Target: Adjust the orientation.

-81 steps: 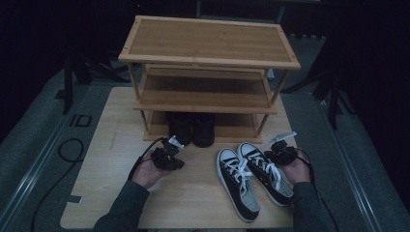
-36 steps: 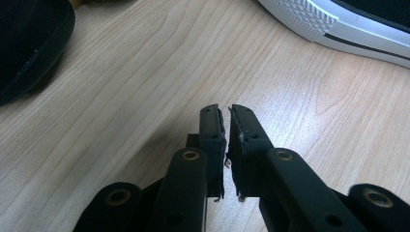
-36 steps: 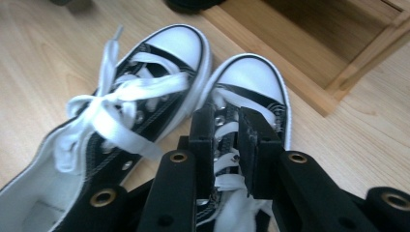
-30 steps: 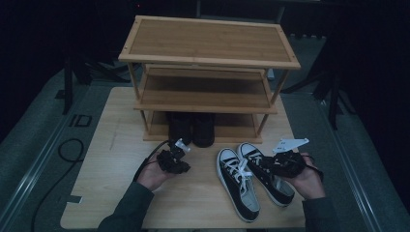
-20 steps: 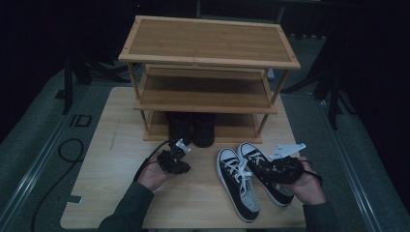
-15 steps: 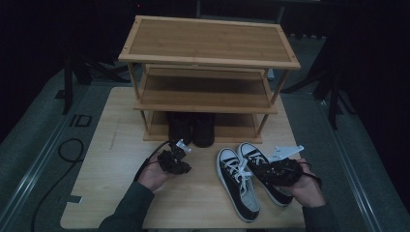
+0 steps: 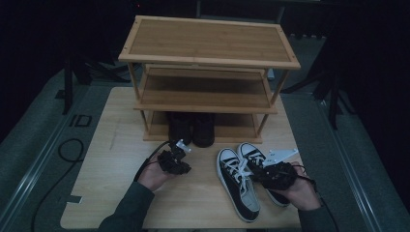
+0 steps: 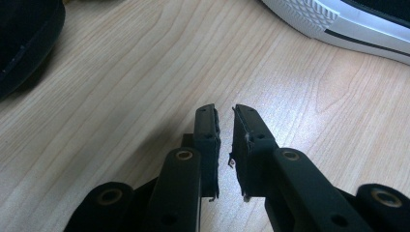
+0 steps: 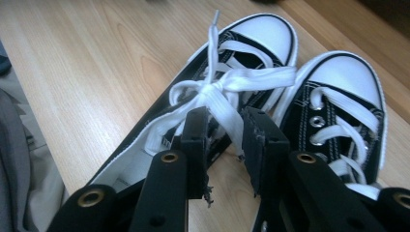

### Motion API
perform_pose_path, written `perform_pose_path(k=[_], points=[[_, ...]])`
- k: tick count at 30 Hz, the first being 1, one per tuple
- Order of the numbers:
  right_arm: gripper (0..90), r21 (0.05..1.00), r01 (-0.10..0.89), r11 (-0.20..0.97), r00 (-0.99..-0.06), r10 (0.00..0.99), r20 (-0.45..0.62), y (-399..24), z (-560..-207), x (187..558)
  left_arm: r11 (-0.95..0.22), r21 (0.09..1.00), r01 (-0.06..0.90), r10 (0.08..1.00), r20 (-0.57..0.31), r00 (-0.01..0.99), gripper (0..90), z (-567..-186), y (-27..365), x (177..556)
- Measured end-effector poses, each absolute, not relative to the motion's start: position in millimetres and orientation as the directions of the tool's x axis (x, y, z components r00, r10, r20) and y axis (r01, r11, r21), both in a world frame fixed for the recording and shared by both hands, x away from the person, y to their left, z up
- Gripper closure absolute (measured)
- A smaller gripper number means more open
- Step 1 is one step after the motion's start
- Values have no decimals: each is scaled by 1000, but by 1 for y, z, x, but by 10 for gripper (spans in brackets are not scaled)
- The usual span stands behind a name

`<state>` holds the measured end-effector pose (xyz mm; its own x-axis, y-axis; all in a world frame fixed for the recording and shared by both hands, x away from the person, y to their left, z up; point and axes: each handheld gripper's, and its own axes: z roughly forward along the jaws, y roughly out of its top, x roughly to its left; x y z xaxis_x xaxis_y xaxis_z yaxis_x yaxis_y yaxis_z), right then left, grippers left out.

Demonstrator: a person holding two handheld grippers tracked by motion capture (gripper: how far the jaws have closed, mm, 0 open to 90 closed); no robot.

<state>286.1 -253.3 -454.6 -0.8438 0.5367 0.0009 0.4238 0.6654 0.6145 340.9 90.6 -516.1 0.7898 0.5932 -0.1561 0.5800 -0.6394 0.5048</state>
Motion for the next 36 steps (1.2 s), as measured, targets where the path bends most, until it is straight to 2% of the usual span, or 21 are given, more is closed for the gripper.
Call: perform_pose_path(k=[12,15,20,36], points=[[675,608,426,670,-853,521,24,-246,-459,286,-637,505,582,595,-157,788,804,-517,91,341],[727,578,436,690,-848,530,7,-242,-464,288,-637,506,581,593,-160,789,802,-517,90,341],[871,572,445,689,-839,545,-3,-243,-463,288,-632,508,586,598,-162,785,803,-518,91,341],[884,566,488,664,-799,601,-15,-264,-459,290,-631,506,587,599,-162,784,804,-519,93,341]])
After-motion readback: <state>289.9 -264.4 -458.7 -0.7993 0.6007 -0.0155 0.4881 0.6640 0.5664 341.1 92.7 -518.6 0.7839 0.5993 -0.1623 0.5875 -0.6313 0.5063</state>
